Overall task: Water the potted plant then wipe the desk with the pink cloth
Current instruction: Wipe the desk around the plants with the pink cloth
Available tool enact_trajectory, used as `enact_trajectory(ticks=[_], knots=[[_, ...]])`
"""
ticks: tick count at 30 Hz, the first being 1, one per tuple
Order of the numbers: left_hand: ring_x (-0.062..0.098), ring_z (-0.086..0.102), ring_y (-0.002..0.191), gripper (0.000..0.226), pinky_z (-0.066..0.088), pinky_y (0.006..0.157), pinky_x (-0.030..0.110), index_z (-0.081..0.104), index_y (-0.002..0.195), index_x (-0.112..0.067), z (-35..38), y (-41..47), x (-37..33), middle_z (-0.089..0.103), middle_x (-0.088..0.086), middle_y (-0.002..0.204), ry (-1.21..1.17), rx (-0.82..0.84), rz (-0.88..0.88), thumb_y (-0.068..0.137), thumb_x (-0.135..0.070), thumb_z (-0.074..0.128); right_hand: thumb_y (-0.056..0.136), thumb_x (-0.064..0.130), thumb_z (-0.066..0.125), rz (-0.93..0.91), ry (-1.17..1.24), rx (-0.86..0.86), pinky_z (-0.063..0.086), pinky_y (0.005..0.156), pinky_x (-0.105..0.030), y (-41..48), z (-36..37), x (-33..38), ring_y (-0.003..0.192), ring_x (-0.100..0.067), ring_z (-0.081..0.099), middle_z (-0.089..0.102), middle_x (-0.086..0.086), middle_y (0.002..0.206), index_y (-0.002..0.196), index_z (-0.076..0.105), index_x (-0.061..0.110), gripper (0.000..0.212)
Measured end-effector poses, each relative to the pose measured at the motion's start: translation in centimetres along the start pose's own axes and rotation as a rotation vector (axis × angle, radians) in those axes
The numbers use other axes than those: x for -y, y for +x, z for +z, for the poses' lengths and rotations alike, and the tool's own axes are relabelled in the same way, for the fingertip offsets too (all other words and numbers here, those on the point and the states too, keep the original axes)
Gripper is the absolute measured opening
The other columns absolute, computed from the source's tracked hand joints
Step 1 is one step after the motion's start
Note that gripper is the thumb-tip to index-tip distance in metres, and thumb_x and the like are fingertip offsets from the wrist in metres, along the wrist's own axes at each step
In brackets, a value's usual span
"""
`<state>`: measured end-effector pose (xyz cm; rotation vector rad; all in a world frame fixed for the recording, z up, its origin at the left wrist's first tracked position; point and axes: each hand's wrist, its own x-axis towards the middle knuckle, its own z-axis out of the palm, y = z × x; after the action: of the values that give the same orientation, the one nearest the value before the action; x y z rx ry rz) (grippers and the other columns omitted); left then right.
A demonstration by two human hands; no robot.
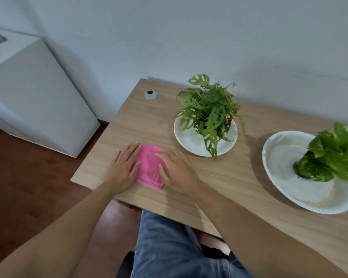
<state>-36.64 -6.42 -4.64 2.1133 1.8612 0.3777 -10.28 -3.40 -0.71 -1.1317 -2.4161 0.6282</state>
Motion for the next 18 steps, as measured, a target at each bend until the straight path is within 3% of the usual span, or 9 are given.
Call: enact_trajectory(ticks=[4,8,12,18], knots=[[0.013,0.002,0.175,0.066,0.014,0.14,0.053,0.008,0.179,-0.033,1.1,-0.5,0.4,0.007,-0.013,0.188,0.063,-0.048,-0.003,0.117,-0.053,0.017,0.114,0.021,0.045,0.025,0.042,0.051,0.02,0.139,-0.039,3.2,3.4,2.3,0.166,-0.029,0.033,0.042,-0.014,0.175,0.165,0.047,0.003,0.055],[0.011,-0.001,0.174,0.064,0.015,0.141,0.053,0.007,0.179,-0.03,1.1,-0.4,0.5,0.005,-0.013,0.188,0.08,-0.046,0.0,0.118,-0.044,0.02,0.119,0.033,0.031,0.161,0.005,0.102,0.009,0.141,-0.046,4.5,6.2,3.3,0.175,-0.021,0.006,0.012,-0.005,0.188,0.178,0.02,0.012,0.064],[0.009,-0.001,0.174,0.062,0.013,0.141,0.051,0.008,0.179,-0.029,1.3,-0.4,0.7,0.004,-0.013,0.188,0.061,-0.043,-0.025,0.119,-0.041,0.016,0.119,0.042,0.025,0.148,-0.192,0.039,0.01,0.141,-0.049,3.9,8.0,2.6,0.175,-0.024,0.007,0.01,-0.004,0.188,0.18,0.012,0.022,0.066],[0.01,0.0,0.174,0.062,0.015,0.14,0.053,0.011,0.179,-0.029,1.4,-0.3,0.9,0.006,-0.012,0.188,0.073,-0.045,-0.033,0.119,-0.044,0.015,0.119,0.051,0.021,0.143,-0.296,0.089,0.004,0.141,-0.051,4.9,7.3,0.1,0.175,-0.025,-0.001,0.0,0.0,0.188,0.18,0.011,0.032,0.065]])
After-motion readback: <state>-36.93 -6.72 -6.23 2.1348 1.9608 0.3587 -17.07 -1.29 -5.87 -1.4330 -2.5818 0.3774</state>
